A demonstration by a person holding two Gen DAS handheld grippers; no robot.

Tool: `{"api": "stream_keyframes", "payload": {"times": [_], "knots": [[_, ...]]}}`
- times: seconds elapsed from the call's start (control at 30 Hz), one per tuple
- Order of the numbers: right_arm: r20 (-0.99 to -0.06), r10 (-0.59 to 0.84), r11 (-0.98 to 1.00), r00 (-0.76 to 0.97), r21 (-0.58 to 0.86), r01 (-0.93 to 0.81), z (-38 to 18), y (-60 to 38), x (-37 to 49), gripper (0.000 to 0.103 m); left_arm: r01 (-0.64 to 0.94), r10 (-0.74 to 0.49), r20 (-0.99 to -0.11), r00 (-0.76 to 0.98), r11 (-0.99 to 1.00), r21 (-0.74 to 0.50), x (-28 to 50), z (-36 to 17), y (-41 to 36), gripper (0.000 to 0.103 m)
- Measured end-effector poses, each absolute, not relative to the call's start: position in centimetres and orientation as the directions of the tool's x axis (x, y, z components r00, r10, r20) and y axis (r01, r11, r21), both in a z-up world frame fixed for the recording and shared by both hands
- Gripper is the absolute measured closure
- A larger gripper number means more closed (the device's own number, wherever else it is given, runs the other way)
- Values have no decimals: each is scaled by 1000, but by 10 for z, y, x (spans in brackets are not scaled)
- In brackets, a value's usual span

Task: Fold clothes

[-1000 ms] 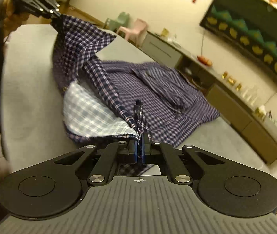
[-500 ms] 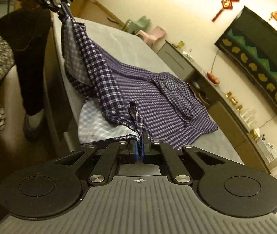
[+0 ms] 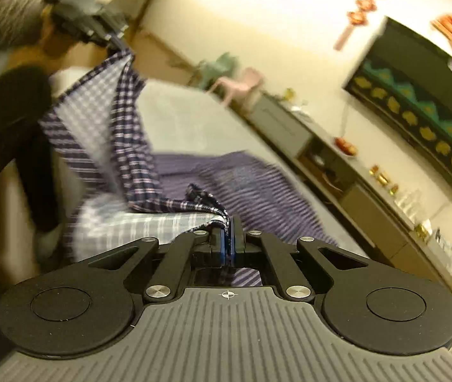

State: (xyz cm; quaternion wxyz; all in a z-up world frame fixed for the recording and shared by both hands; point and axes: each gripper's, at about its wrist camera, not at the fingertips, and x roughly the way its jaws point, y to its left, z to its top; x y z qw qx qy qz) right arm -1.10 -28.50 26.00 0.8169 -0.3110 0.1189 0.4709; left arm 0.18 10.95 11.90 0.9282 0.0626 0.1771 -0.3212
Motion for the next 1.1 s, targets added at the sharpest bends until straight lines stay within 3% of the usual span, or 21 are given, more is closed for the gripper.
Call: {"api": "stream_keyframes", "payload": {"times": [0.1, 0.23, 0.37, 0.47, 0.5, 0.6, 0.63, 0.67, 0.83, 1.03, 1.1], "knots": [[-530, 672, 448, 518, -266, -854, 237, -252, 89, 103, 548, -554, -408, 726, 824, -143, 102, 96, 133, 100], [-658, 581, 542, 479, -127, -831, 156, -217, 189, 103, 410, -477, -555, 682, 877, -249, 197, 22, 140, 100], [-749, 522, 556, 408, -65, -829, 95, -211, 219, 103, 397, -462, -605, 649, 883, -250, 217, -18, 134, 100], [-755, 533, 542, 382, -43, -840, 94, -218, 213, 103, 423, -474, -599, 646, 875, -236, 214, -22, 135, 96], [-749, 545, 542, 375, -27, -840, 96, -221, 211, 97, 416, -467, -597, 653, 879, -233, 211, -20, 137, 95], [-718, 546, 533, 431, -99, -840, 103, -220, 205, 67, 355, -431, -576, 695, 902, -246, 196, -9, 143, 81], [-712, 540, 530, 449, -128, -838, 105, -218, 200, 64, 325, -419, -564, 712, 908, -264, 189, -3, 145, 70], [-705, 533, 526, 467, -156, -836, 108, -217, 196, 64, 301, -409, -553, 726, 912, -279, 178, 4, 146, 59], [-670, 542, 524, 508, -203, -827, 128, -219, 176, 59, 234, -428, -543, 722, 891, -389, 116, 21, 137, 37], [-620, 564, 556, 546, -205, -806, 150, -213, 142, 54, 107, -424, -688, 589, 885, -453, 106, -22, 113, 31], [-605, 570, 559, 555, -209, -802, 156, -208, 130, 54, 79, -433, -683, 589, 871, -484, 113, -30, 116, 33]]}}
